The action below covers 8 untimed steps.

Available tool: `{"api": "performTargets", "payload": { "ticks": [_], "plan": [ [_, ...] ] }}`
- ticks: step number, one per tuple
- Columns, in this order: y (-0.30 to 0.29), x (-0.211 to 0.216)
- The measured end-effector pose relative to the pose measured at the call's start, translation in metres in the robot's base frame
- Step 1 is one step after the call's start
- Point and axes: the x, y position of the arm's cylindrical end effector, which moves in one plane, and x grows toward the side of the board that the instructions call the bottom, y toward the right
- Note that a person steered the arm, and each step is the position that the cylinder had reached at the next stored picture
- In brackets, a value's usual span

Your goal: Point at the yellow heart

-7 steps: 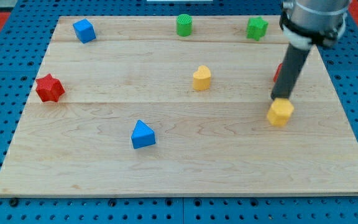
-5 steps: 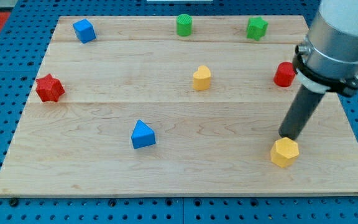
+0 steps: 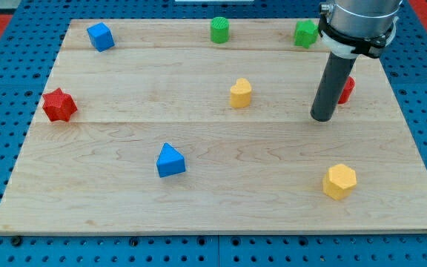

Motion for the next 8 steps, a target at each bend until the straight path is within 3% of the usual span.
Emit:
{"api": "performTargets", "payload": {
  "ticks": [3, 8],
  "plan": [
    [-0.048, -0.026],
    [-0.049, -0.046]
  ]
}}
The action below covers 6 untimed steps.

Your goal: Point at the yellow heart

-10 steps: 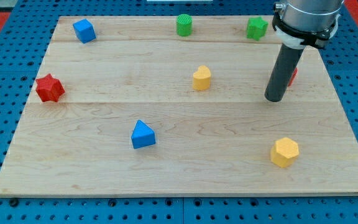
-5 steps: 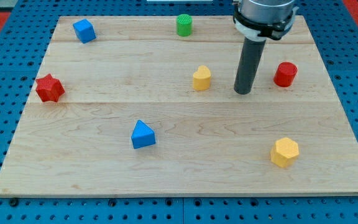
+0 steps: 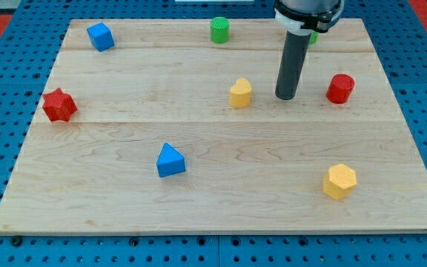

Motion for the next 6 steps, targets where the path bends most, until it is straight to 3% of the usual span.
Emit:
{"api": "performTargets", "payload": {
  "ticks": [6],
  "plan": [
    [-0.011, 0.0]
  ]
}}
